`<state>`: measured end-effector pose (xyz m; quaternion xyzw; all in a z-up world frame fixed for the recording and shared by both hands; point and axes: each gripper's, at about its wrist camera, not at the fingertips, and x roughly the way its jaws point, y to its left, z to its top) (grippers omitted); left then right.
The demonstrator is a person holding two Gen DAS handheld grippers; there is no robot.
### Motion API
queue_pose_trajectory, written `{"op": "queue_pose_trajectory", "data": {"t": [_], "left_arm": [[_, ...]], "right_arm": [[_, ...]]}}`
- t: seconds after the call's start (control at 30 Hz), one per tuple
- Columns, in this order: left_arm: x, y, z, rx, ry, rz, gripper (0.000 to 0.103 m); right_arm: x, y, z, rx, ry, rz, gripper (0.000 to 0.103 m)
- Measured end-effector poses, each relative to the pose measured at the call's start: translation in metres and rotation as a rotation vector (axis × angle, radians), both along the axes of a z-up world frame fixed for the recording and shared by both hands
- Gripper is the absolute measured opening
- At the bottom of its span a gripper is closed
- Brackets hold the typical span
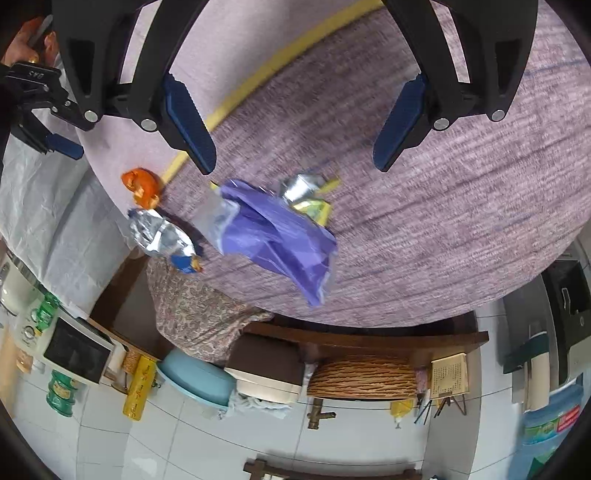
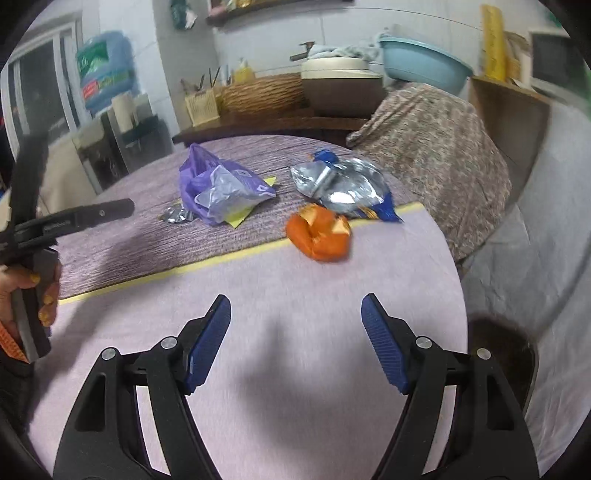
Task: Collect trash
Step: 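Grasp the purple plastic bag with the left tool while the right grasps orange peel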
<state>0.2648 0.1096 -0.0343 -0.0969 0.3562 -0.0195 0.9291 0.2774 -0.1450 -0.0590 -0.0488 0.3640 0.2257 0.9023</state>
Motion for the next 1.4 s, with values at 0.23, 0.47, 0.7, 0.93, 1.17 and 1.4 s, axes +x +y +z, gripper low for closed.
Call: {"op": "queue_pose_trajectory", "data": {"t": [0.23, 0.47, 0.7, 0.93, 1.17, 1.4], "left_arm": [[0.059, 0.019, 0.008, -0.044, 0.019, 0.030, 0.086], [0.115, 0.013, -0.001, 0.047, 0.056, 0.063, 0.088], [0.140, 0.003, -0.010, 0.117, 0.080, 0.072, 0.050], [0.113, 0.014, -0.002, 0.088, 0.043, 0.095, 0.019], [0.049, 0.021, 0.026, 0.034, -0.062, 0.069, 0.016], [-0.020, 0.017, 0.038, -0.065, -0.133, 0.058, 0.016]], "right_arm": [[0.062, 0.044, -0.012, -0.171, 0.014, -0.006, 0.068], [0.077, 0.050, -0.028, -0.332, -0.018, -0.071, 0.037], [0.069, 0.029, -0.023, -0.258, -0.010, -0.078, 0.025], [0.033, 0.020, -0.006, -0.161, -0.042, -0.043, 0.025], [-0.016, 0.009, 0.012, -0.029, -0.064, -0.010, 0.025], [-0.069, -0.002, 0.015, 0.052, -0.081, 0.016, 0.025]]}}
